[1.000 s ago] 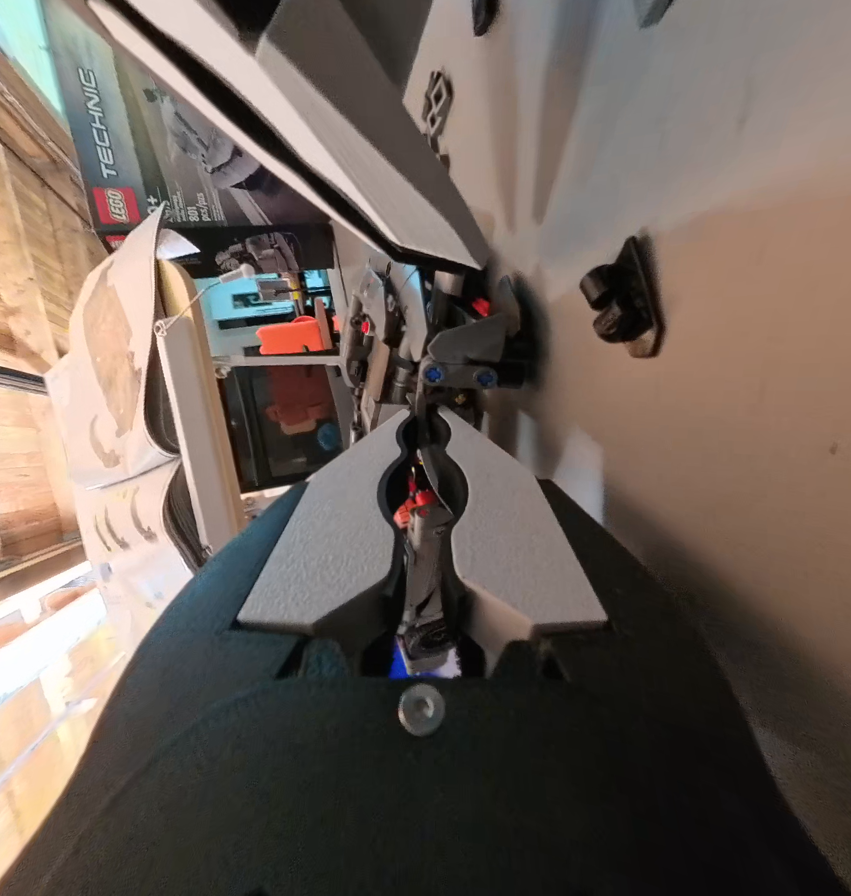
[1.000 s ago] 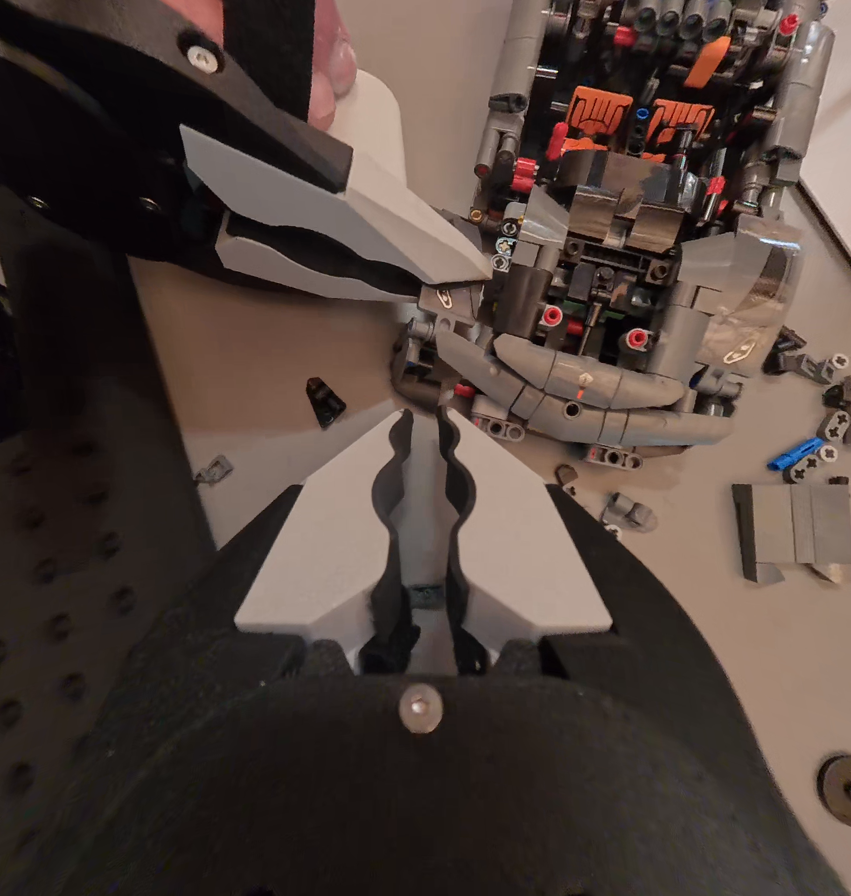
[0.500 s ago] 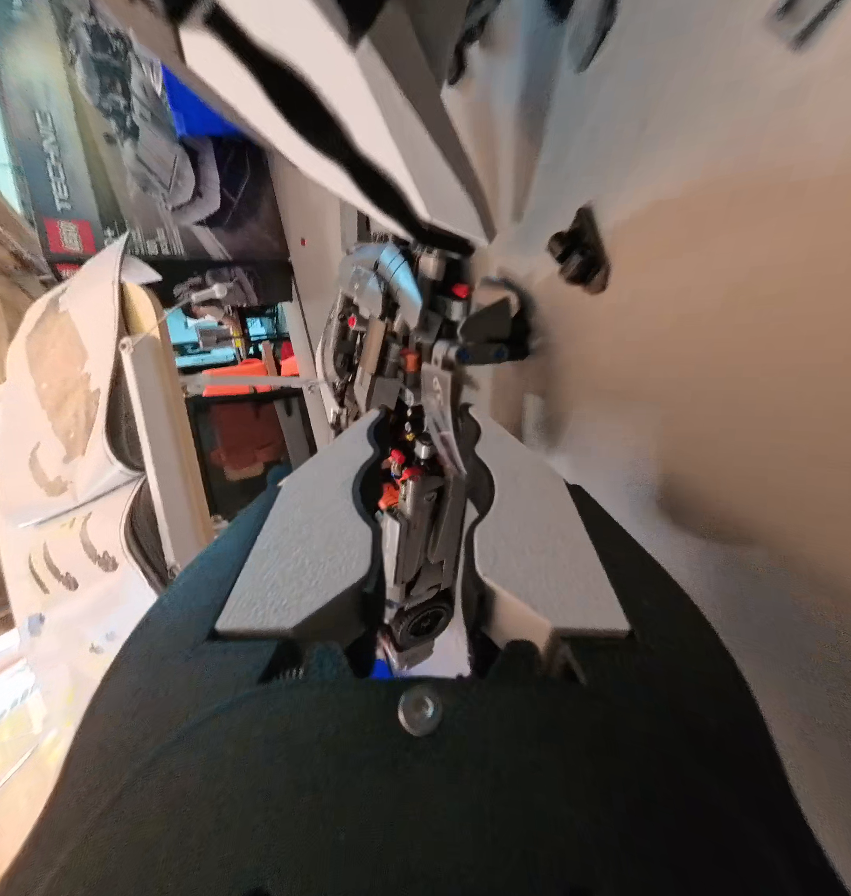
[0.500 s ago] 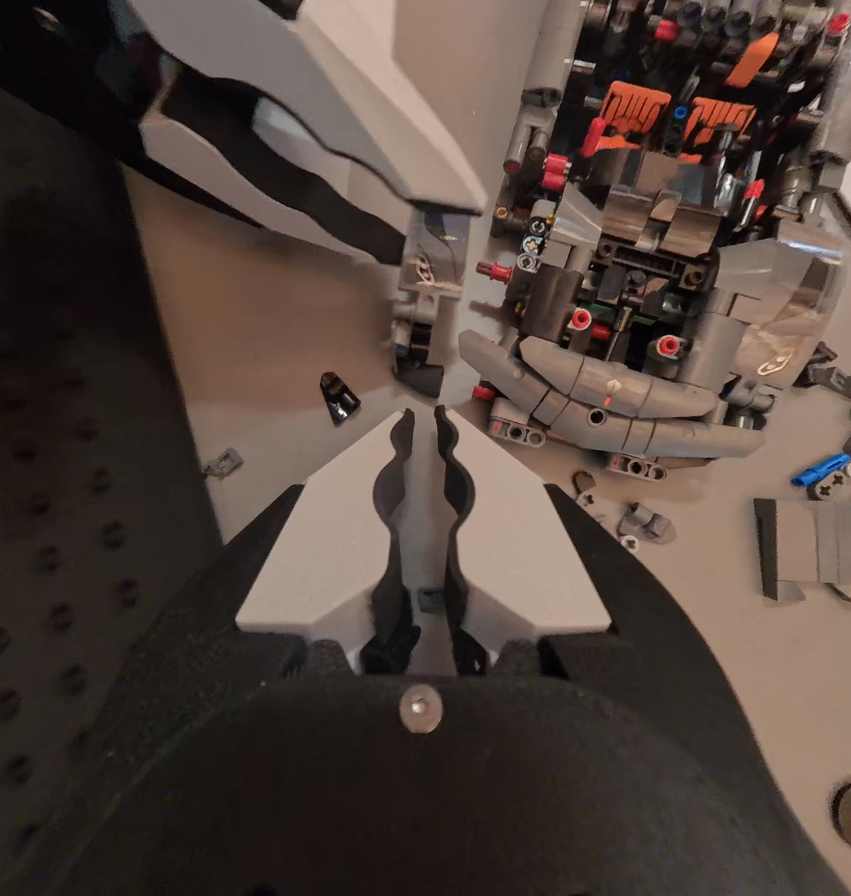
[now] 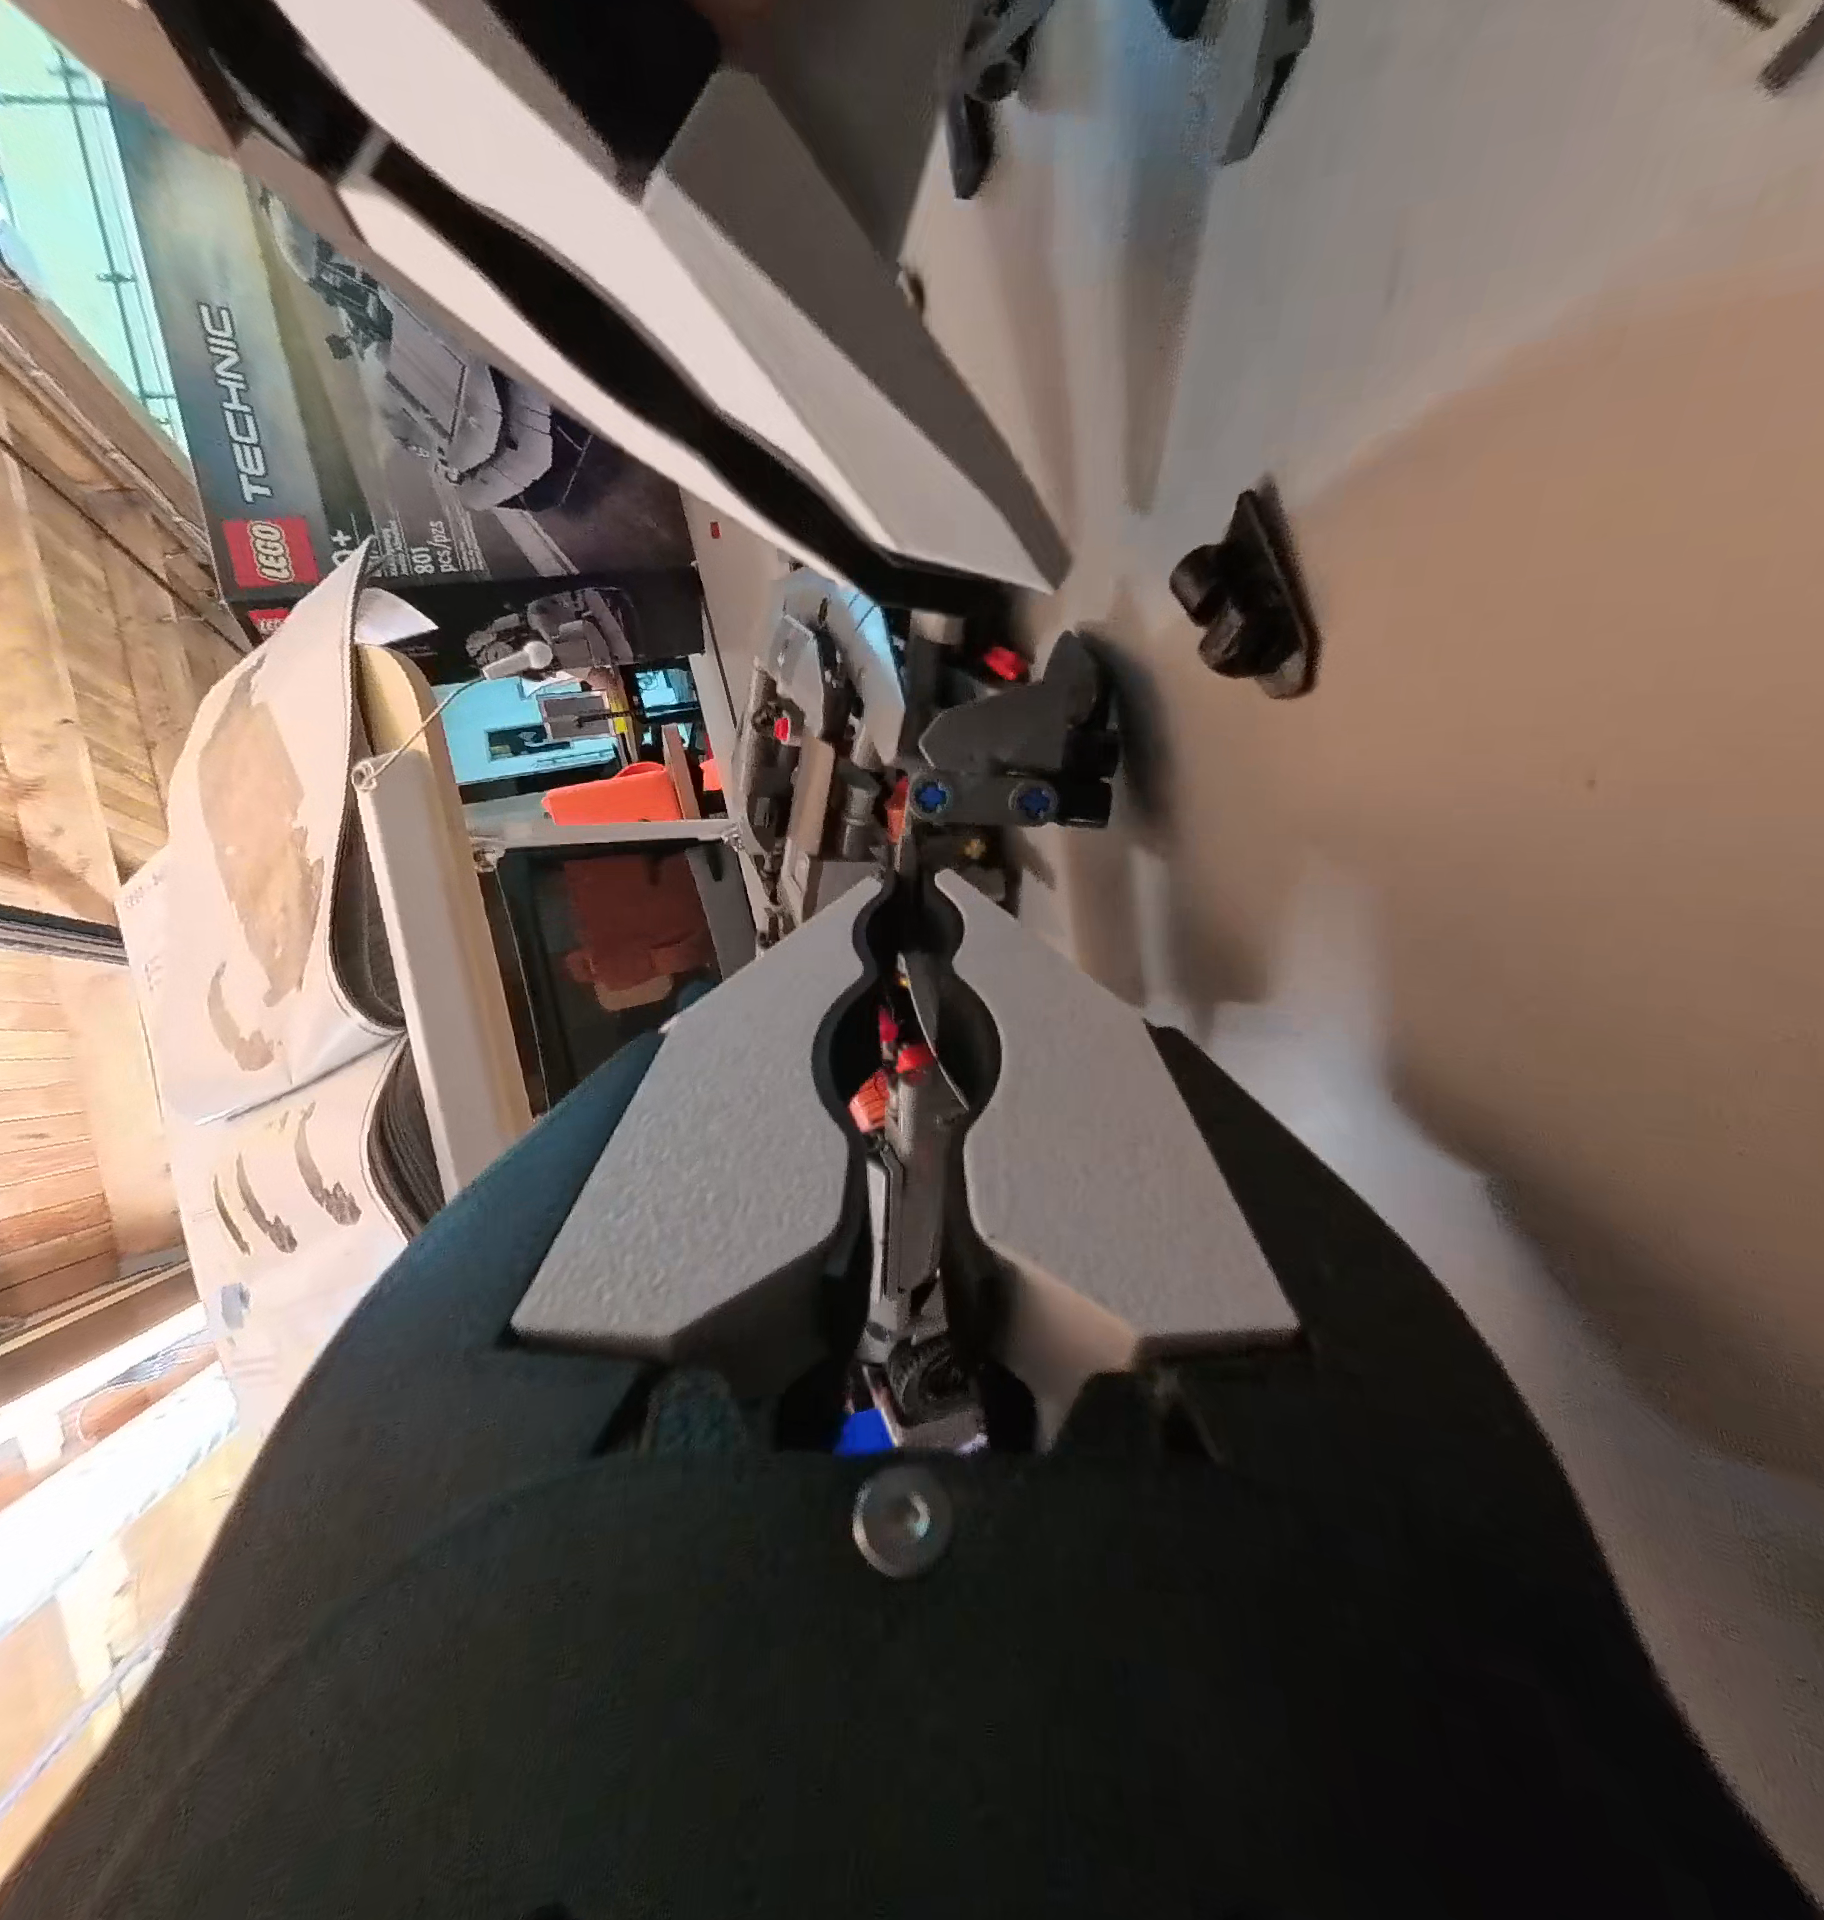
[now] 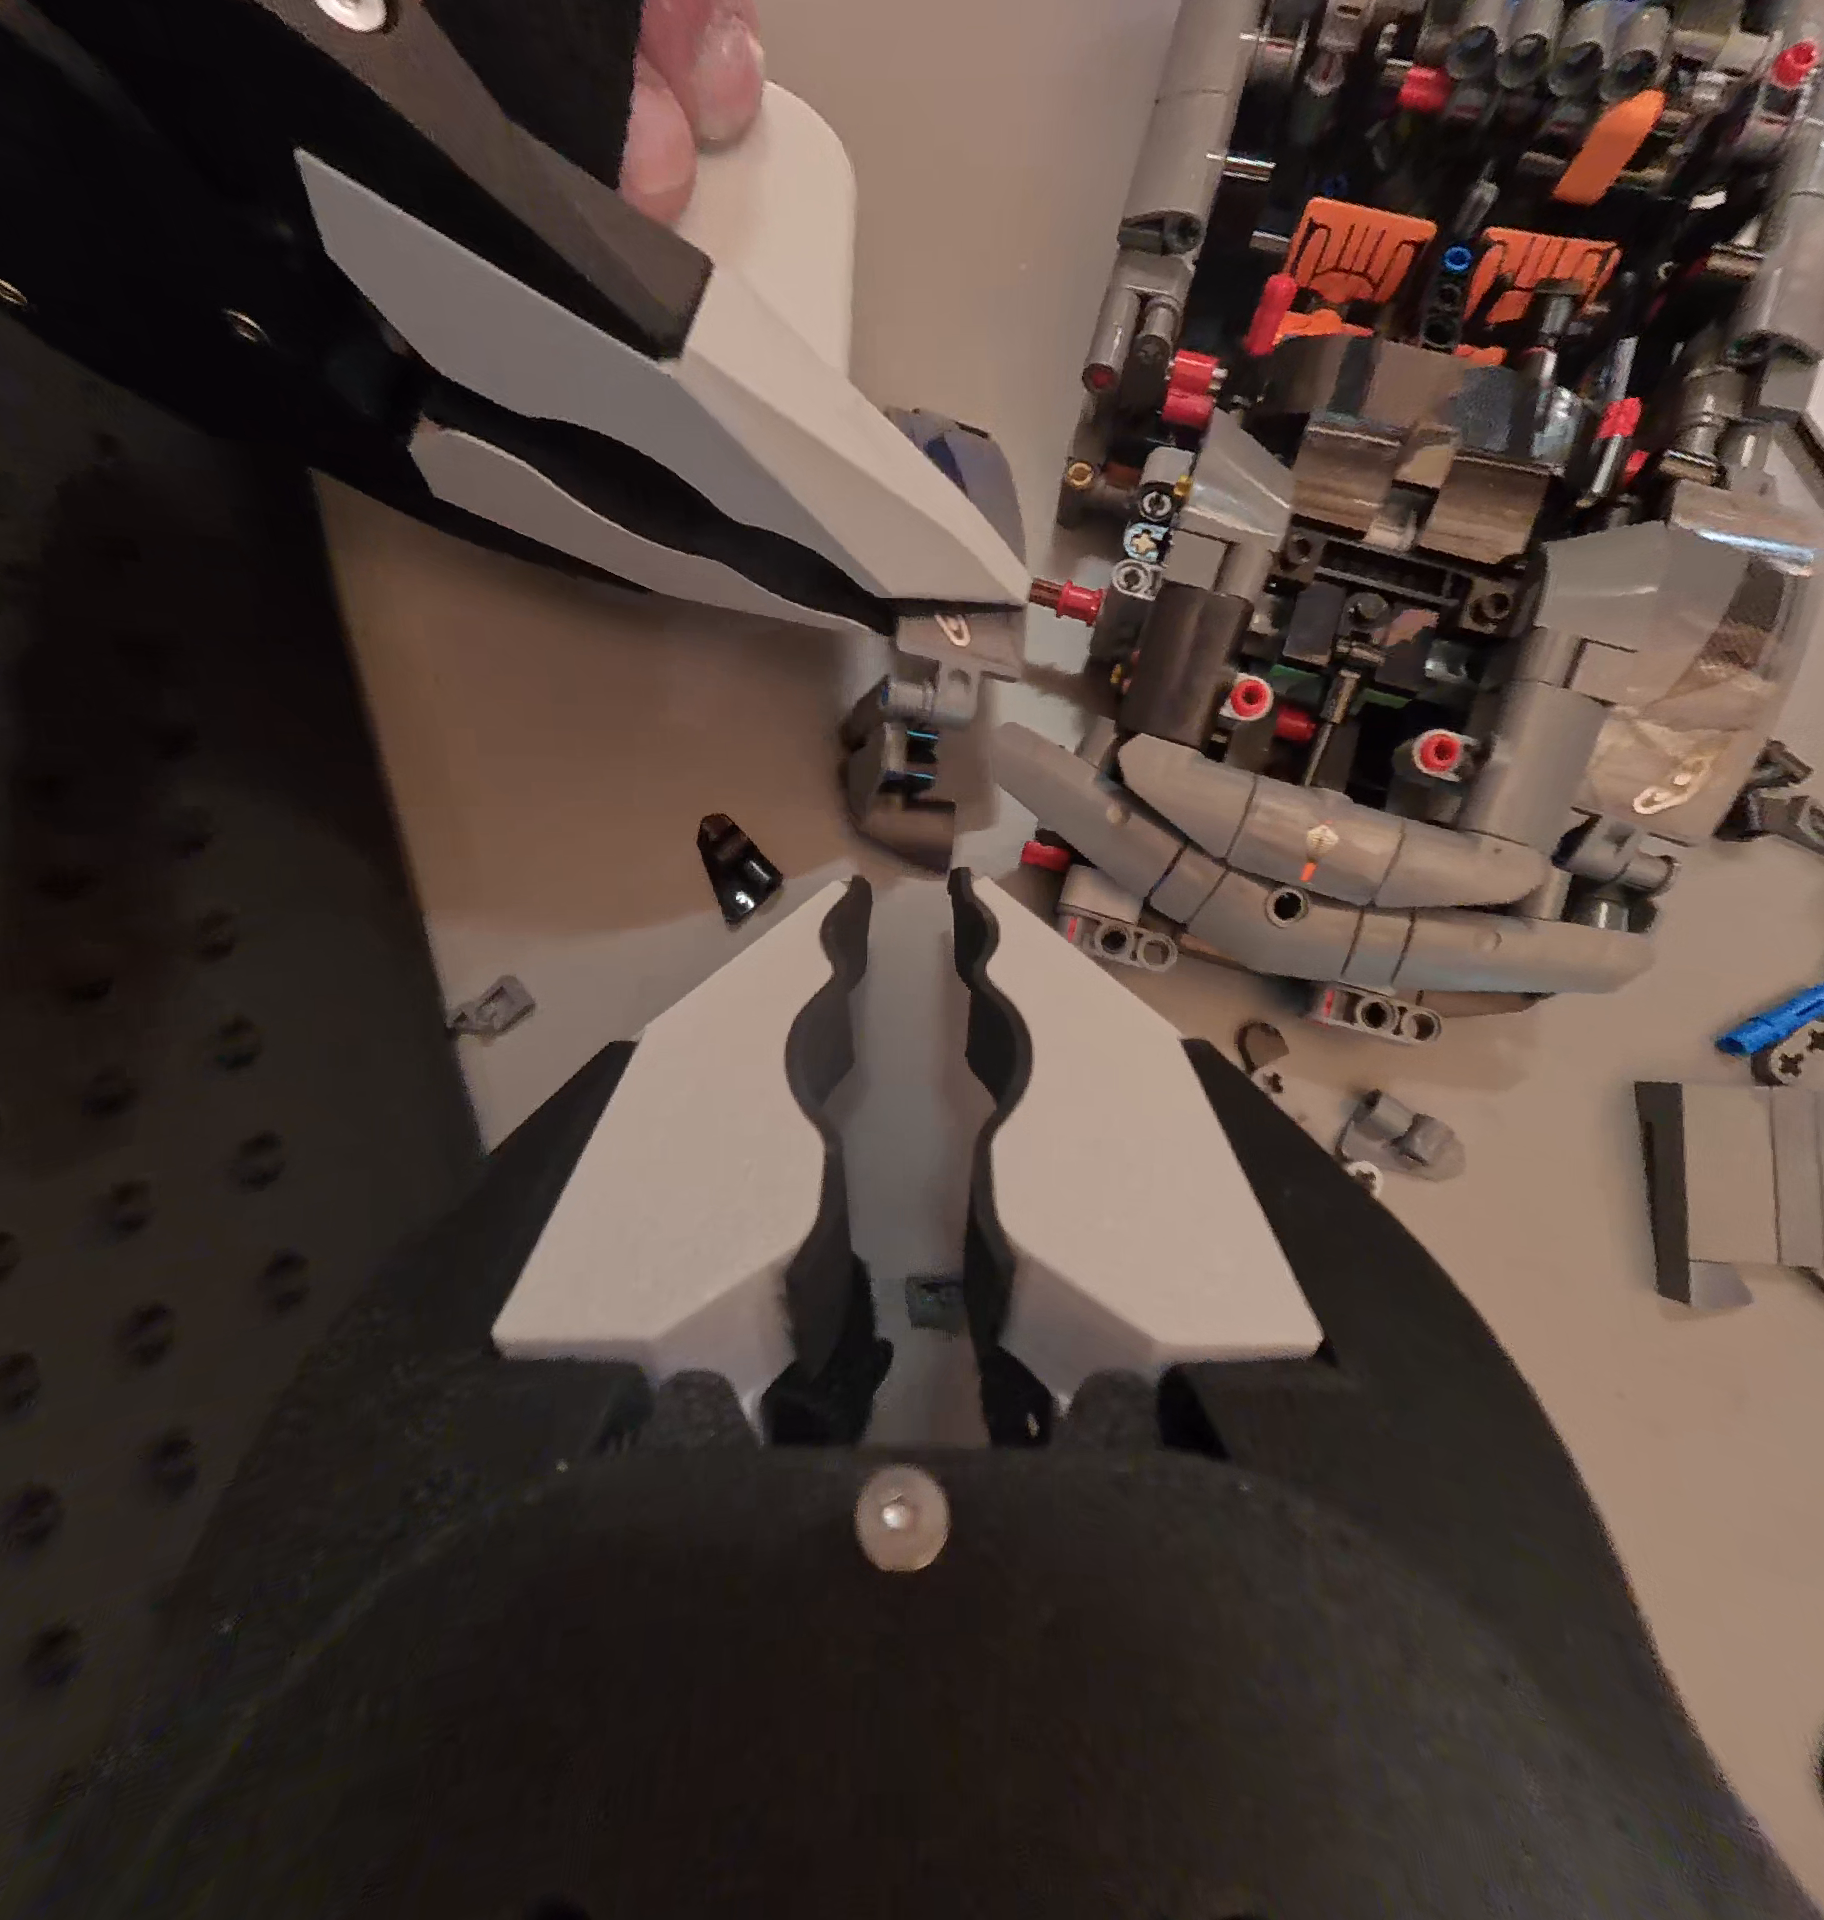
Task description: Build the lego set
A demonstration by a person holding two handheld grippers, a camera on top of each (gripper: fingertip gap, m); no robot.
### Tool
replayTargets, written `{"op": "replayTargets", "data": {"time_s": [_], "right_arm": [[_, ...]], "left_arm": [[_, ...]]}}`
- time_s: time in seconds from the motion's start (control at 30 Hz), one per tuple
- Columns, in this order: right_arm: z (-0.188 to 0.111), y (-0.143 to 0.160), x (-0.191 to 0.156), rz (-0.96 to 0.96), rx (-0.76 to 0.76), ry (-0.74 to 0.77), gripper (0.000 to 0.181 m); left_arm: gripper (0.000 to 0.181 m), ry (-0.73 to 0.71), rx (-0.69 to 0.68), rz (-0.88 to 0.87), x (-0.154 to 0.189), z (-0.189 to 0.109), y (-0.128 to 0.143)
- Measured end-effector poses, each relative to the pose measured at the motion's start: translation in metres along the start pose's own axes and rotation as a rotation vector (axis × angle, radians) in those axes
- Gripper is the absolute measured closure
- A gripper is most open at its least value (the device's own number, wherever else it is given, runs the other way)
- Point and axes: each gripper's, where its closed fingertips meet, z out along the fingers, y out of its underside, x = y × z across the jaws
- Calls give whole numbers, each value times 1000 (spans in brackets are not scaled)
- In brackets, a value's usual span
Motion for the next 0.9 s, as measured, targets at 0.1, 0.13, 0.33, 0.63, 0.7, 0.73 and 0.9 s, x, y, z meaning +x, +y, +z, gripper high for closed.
{"op": "replayTargets", "data": {"time_s": [0.1, 0.13, 0.33, 0.63, 0.7, 0.73, 0.9], "right_arm": [[6, 0, -1, -29, -15, 9, 163], [8, -1, -1, -50, -17, 16, 163], [15, 0, -7, -125, -48, 15, 162], [15, 1, -8, -104, -76, 5, 164], [15, 1, -9, -94, -78, -7, 166], [16, 1, -9, -94, -78, -9, 166], [15, 2, -8, -90, -76, -12, 169]], "left_arm": [[181, -18, 13, 0, -2, 0, -3], [181, -15, 24, -2, -2, -1, -5], [181, -21, 28, -3, 0, 0, -8], [181, -12, 15, 20, 3, 0, -4], [181, -10, 12, 25, 3, 0, -2], [181, -7, 12, 24, 3, 1, -1], [171, 25, -19, -22, 2, 0, 10]]}}
